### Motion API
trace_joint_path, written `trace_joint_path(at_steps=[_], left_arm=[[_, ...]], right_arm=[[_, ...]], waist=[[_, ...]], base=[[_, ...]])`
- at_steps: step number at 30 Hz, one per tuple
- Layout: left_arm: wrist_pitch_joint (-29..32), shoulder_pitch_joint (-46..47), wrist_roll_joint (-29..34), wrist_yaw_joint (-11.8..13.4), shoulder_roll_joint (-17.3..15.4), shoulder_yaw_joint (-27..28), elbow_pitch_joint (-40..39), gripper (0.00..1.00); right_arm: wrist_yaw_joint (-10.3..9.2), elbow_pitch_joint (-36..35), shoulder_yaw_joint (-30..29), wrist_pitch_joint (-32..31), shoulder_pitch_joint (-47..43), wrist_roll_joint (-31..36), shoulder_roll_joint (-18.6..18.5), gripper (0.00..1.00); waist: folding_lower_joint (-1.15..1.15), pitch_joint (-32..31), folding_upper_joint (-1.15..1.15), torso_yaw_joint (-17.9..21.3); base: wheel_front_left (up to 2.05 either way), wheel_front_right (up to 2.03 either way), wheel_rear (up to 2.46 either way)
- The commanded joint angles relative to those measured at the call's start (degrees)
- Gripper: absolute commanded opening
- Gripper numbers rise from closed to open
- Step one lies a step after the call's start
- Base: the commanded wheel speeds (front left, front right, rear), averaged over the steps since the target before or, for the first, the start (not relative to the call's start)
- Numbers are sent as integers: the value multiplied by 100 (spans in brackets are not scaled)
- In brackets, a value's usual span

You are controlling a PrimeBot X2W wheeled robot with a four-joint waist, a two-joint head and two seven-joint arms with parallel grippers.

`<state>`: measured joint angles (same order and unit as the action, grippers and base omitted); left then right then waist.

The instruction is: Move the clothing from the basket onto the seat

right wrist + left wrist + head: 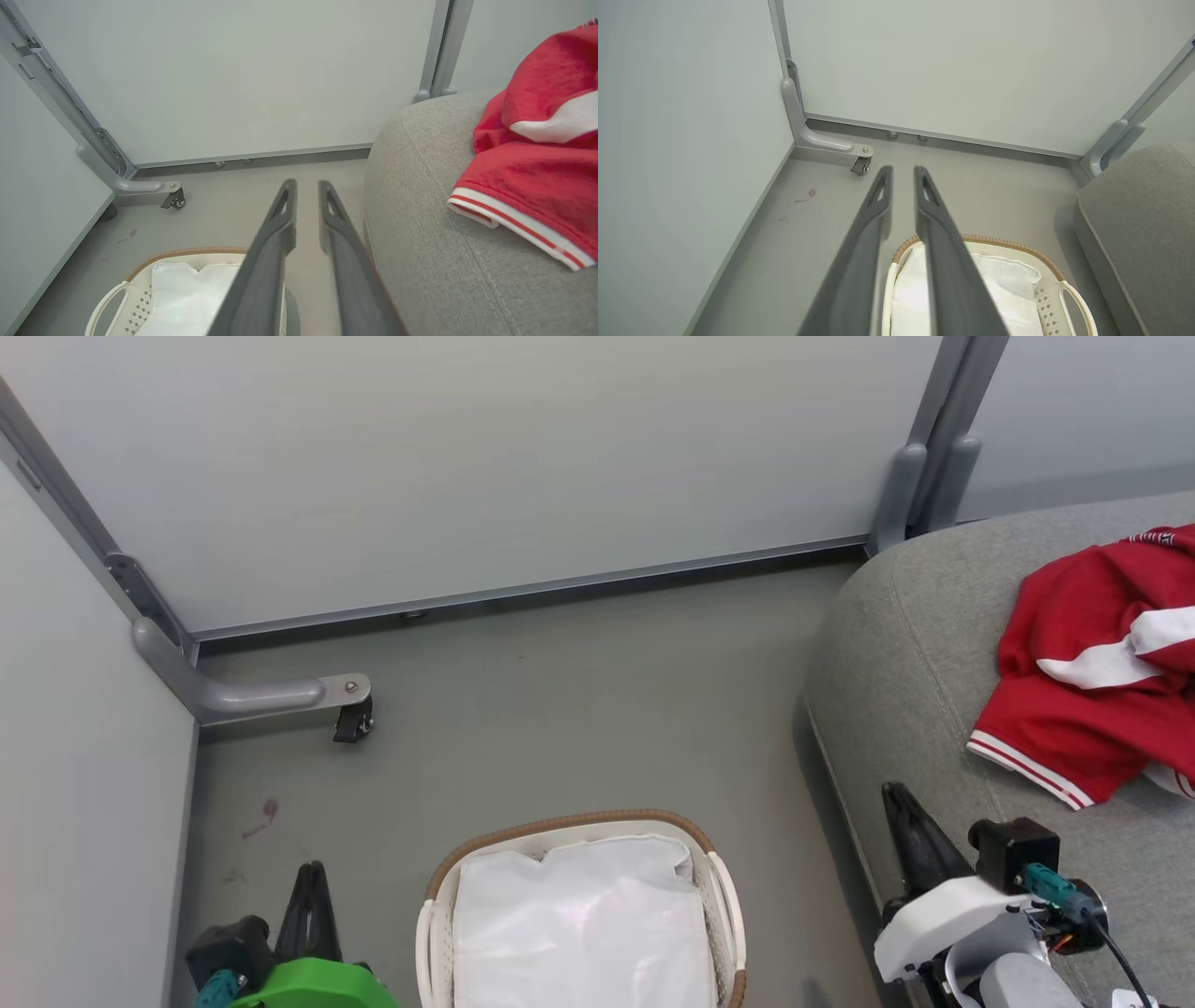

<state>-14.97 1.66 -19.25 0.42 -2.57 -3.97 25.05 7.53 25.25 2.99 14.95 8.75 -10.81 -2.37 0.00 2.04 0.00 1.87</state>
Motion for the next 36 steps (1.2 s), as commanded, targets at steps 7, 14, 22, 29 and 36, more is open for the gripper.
trace_joint_path(at_steps=[7,14,22,29,36], left_arm=[[253,86,-805,-90,-7,143,-138,0],[470,122,-1607,-177,-11,238,-280,0],[657,166,-2261,-250,-15,330,-383,0],[839,214,-2873,-315,-18,417,-474,0],[980,244,-3348,-368,-21,488,-544,0]], right_arm=[[-1,-147,-139,-256,53,-892,-18,0],[-1,-296,-220,-469,-7,-1787,-23,0],[-2,-402,-300,-655,-36,-2517,-28,0],[-2,-494,-380,-837,-64,-3201,-33,0],[-2,-566,-443,-979,-84,-3727,-37,0]], waist=[[0,-11,0,-11],[0,-24,0,-24],[0,-36,0,-36],[0,-48,0,-48],[0,-58,0,-59]], base=[[0,0,0],[0,0,0],[0,0,0],[0,0,0],[0,0,0]])
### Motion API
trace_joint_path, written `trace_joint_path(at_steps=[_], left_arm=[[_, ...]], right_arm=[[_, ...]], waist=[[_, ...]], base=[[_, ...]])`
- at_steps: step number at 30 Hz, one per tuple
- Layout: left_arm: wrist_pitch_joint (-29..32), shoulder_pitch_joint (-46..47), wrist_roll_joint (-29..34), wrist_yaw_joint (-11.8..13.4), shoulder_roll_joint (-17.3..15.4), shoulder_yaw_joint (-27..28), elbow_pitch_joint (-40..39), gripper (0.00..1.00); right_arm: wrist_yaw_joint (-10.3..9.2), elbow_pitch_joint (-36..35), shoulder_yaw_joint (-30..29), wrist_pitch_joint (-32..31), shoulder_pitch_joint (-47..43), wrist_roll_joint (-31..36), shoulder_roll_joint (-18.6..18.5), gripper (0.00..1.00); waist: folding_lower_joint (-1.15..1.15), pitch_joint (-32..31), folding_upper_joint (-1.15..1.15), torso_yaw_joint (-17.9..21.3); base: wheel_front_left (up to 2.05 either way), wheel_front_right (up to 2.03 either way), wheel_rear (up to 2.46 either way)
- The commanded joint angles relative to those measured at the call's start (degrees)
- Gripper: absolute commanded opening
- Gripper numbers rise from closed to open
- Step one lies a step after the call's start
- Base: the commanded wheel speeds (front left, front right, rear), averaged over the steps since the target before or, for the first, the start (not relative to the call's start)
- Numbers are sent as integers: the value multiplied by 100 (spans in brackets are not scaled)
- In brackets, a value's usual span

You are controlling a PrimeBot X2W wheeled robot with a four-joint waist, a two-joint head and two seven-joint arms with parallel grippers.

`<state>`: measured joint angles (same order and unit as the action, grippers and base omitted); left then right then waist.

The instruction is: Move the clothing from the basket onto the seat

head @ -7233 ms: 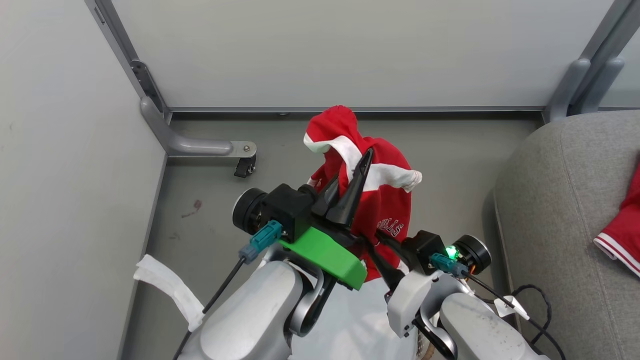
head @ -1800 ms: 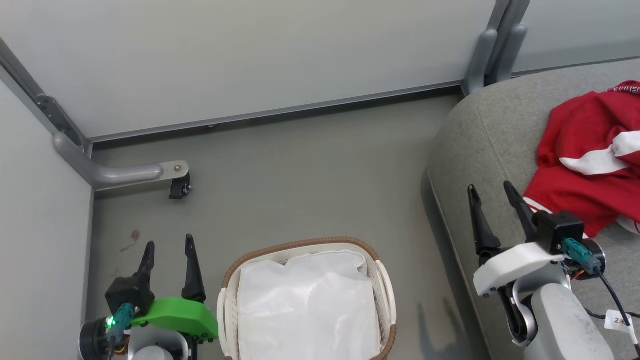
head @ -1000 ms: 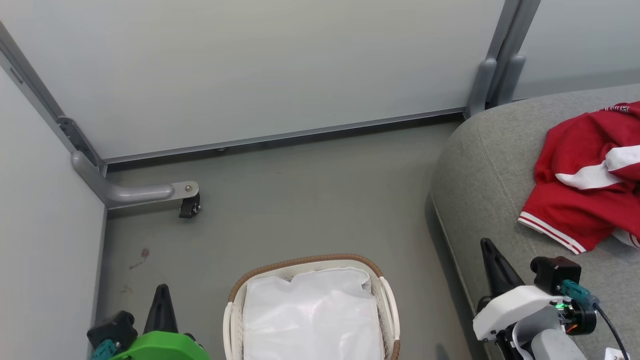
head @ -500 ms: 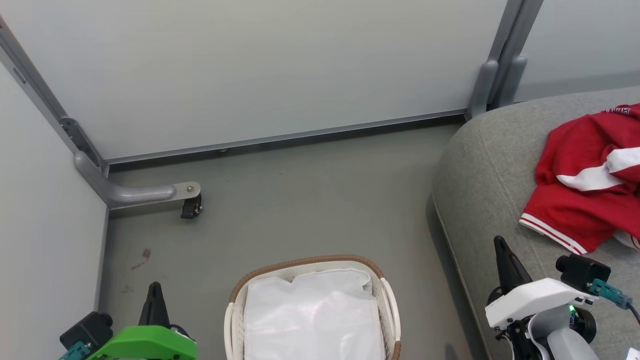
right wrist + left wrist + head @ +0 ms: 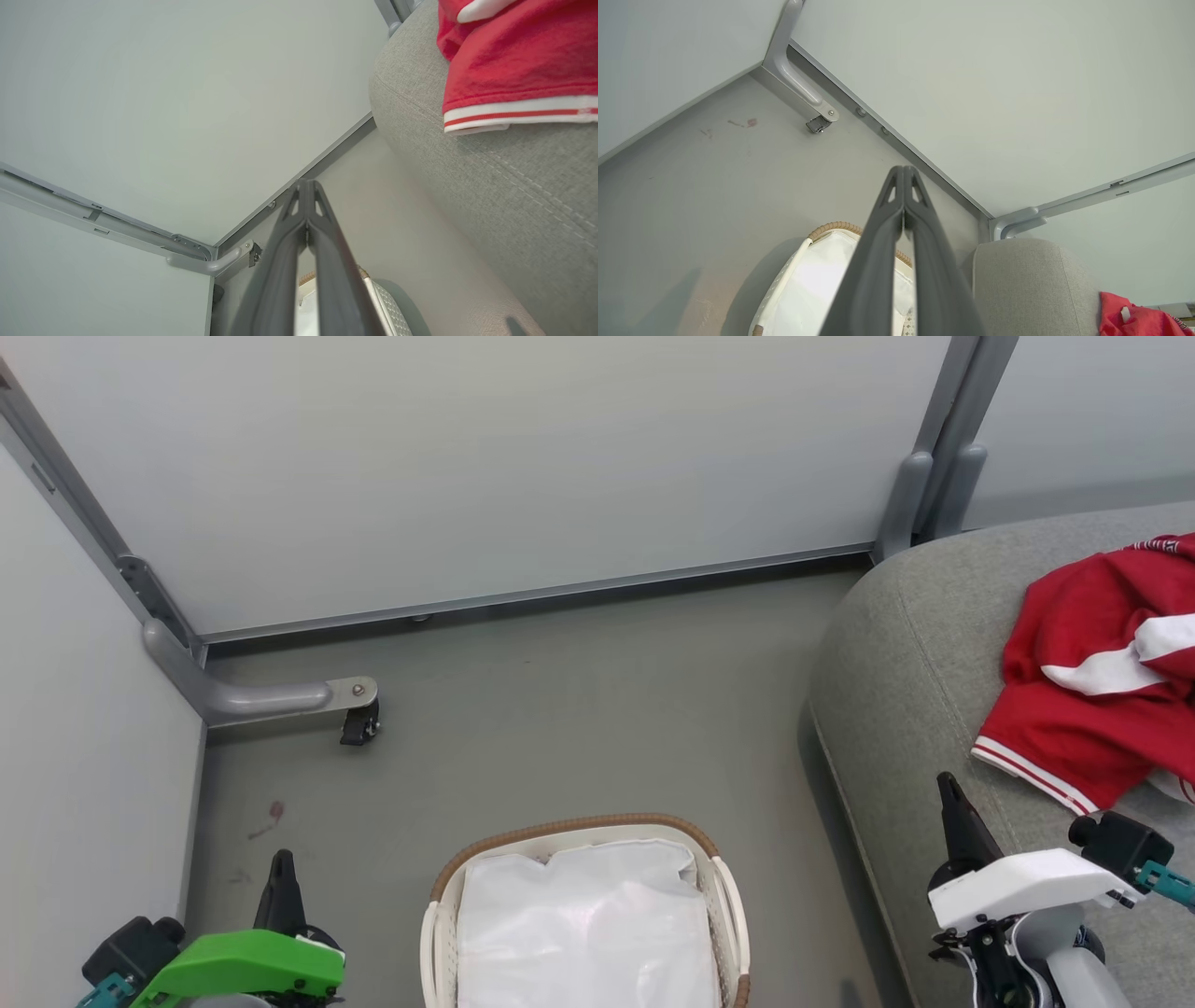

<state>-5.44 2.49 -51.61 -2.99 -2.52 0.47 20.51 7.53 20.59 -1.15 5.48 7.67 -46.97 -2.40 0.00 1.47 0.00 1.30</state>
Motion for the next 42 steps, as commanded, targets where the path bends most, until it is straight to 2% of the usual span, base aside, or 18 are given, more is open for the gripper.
trace_joint_path(at_steps=[1,42], left_arm=[[45,166,-184,-34,-26,55,-101,0],[718,321,-2427,-282,-41,384,-429,0]], right_arm=[[-3,-111,-38,-55,21,-192,-34,0],[-4,-443,-334,-721,-84,-2701,-51,0]], waist=[[0,-2,0,-2],[0,-63,0,-64]], base=[[0,0,0],[0,0,0]])
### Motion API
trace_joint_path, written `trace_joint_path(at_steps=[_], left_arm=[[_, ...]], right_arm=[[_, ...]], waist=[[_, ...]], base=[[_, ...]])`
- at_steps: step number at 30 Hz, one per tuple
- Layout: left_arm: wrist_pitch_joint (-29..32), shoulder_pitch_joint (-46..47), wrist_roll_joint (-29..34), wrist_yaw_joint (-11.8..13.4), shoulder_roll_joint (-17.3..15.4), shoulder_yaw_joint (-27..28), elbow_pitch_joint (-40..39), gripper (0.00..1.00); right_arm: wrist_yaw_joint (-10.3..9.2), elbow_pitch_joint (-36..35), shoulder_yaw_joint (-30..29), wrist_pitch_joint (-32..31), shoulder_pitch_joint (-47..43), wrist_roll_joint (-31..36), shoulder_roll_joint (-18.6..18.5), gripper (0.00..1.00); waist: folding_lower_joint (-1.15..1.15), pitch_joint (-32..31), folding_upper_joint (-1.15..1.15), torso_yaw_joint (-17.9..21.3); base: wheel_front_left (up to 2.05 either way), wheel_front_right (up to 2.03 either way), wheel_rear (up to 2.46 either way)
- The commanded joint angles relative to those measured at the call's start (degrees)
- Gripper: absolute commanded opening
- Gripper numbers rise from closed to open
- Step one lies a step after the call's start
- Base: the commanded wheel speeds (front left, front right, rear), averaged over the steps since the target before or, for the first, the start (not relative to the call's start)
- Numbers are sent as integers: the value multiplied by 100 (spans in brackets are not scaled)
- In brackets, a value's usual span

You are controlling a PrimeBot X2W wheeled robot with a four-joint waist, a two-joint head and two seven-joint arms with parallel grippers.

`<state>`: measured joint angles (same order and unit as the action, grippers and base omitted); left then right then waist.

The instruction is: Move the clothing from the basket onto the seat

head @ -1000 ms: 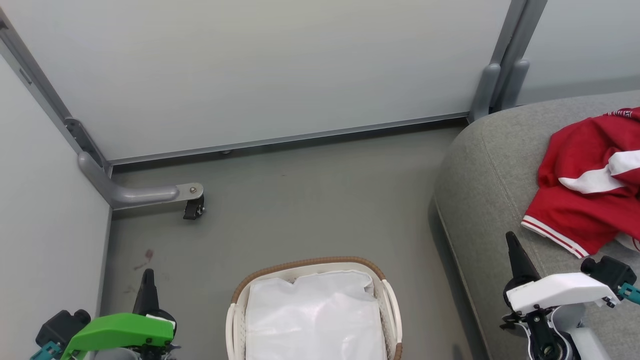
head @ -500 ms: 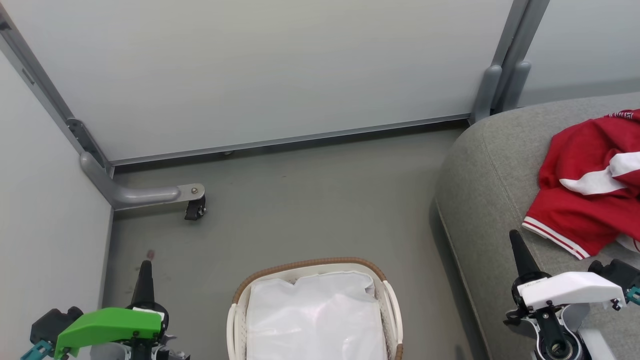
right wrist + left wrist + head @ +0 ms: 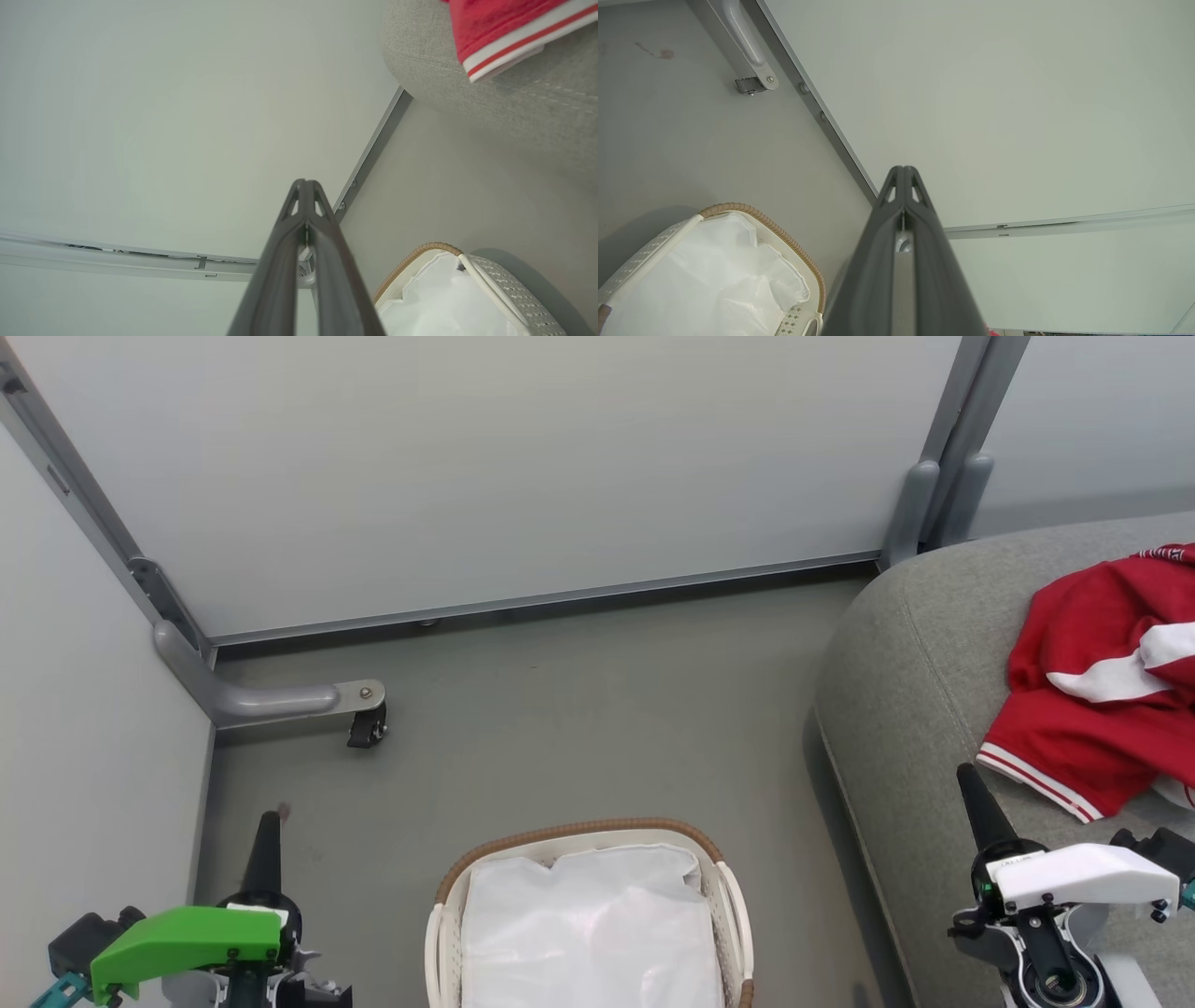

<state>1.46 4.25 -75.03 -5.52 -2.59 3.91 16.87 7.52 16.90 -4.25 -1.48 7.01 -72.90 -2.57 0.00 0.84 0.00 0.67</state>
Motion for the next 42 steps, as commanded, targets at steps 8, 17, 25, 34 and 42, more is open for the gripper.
trace_joint_path(at_steps=[8,17,25,34,42], left_arm=[[146,166,-473,-73,-38,93,-123,0],[253,195,-841,-115,-40,142,-167,0],[343,197,-1140,-151,-42,190,-211,0],[442,225,-1458,-181,-44,241,-262,0],[513,239,-1737,-215,-47,275,-293,0]], right_arm=[[-4,-129,-76,-146,-41,-534,-37,0],[-4,-178,-125,-253,-57,-943,-40,0],[-4,-223,-165,-346,-77,-1282,-43,0],[-4,-268,-206,-439,-91,-1641,-45,0],[-5,-303,-241,-523,-108,-1939,-47,0]], waist=[[0,-14,0,-14],[0,-28,0,-28],[0,-39,0,-40],[0,-53,0,-53],[0,-65,0,-65]], base=[[0,0,0],[0,0,0],[0,0,0],[0,0,0],[0,0,0]])
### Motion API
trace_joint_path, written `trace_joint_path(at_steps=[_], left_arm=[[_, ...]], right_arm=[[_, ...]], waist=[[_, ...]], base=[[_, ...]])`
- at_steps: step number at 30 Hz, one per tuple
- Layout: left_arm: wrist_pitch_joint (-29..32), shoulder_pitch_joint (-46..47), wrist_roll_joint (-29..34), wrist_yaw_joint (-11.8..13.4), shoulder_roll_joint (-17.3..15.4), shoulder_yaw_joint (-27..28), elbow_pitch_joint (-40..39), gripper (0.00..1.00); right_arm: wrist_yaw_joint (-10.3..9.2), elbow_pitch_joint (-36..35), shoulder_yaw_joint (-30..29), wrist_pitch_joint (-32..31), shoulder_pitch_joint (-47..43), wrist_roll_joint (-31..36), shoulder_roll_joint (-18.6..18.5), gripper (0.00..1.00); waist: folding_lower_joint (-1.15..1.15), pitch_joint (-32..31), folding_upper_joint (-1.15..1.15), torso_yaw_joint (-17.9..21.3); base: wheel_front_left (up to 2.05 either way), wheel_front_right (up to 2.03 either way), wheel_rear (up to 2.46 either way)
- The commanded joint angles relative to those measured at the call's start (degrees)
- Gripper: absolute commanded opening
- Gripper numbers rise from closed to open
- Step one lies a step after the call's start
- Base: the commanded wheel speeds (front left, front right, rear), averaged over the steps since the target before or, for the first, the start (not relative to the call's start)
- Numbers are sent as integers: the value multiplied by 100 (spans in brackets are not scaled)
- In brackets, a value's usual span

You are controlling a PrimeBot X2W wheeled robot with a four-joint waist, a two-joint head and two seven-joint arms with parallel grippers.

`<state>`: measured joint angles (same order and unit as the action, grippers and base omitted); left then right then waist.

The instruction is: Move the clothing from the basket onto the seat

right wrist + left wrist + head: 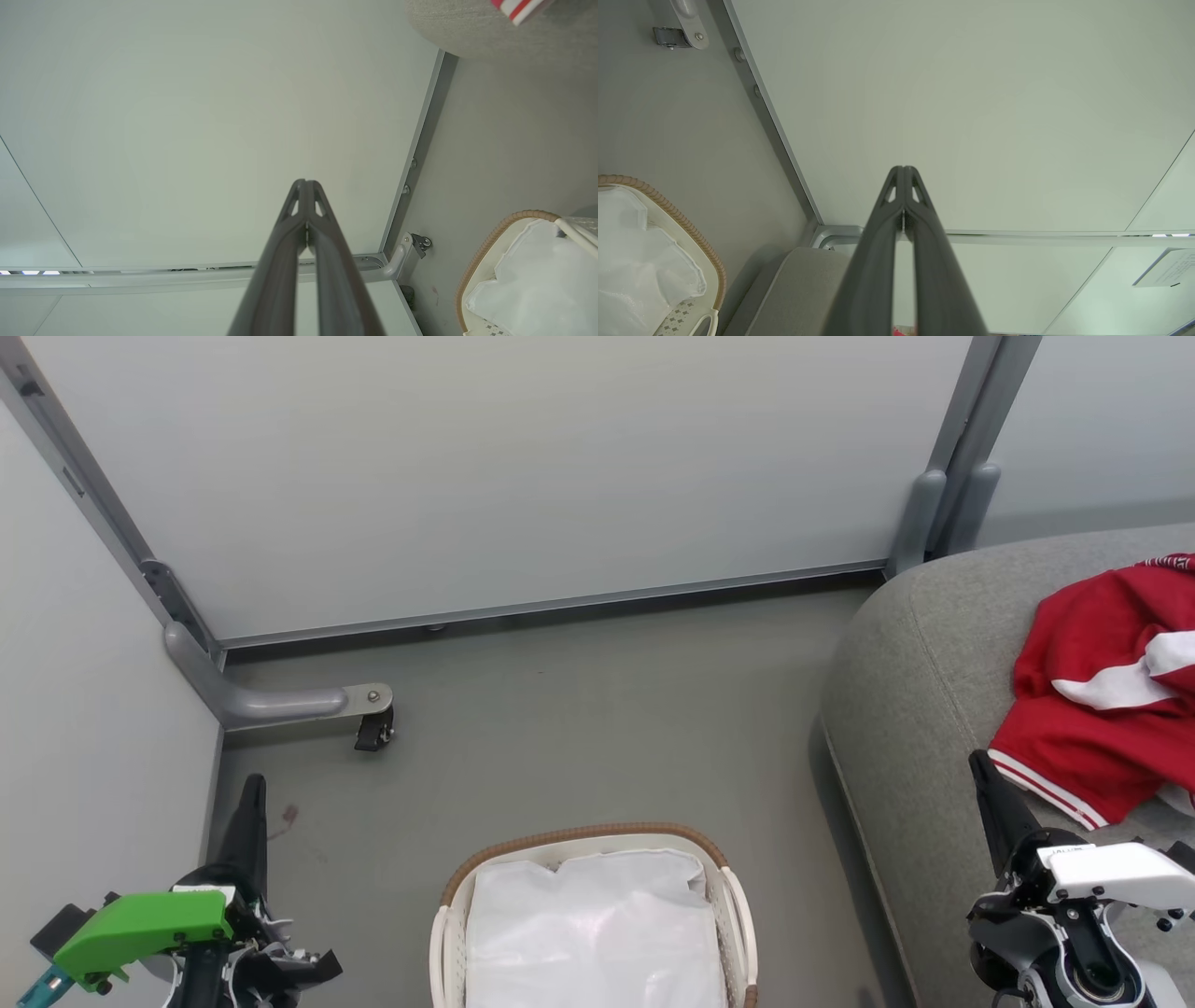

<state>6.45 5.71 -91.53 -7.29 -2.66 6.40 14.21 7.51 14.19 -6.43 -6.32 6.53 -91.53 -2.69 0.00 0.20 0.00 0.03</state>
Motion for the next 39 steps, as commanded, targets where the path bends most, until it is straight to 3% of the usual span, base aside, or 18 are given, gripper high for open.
trace_joint_path(at_steps=[1,39], left_arm=[[25,93,-107,-42,-39,30,-32,0],[31,81,-98,-43,-39,26,-23,0]], right_arm=[[-4,-37,-25,-45,-62,-105,-35,0],[-3,-32,-22,-41,-62,-96,-35,0]], waist=[[0,-2,0,-2],[0,-3,0,-3]], base=[[0,0,0],[0,0,0]])
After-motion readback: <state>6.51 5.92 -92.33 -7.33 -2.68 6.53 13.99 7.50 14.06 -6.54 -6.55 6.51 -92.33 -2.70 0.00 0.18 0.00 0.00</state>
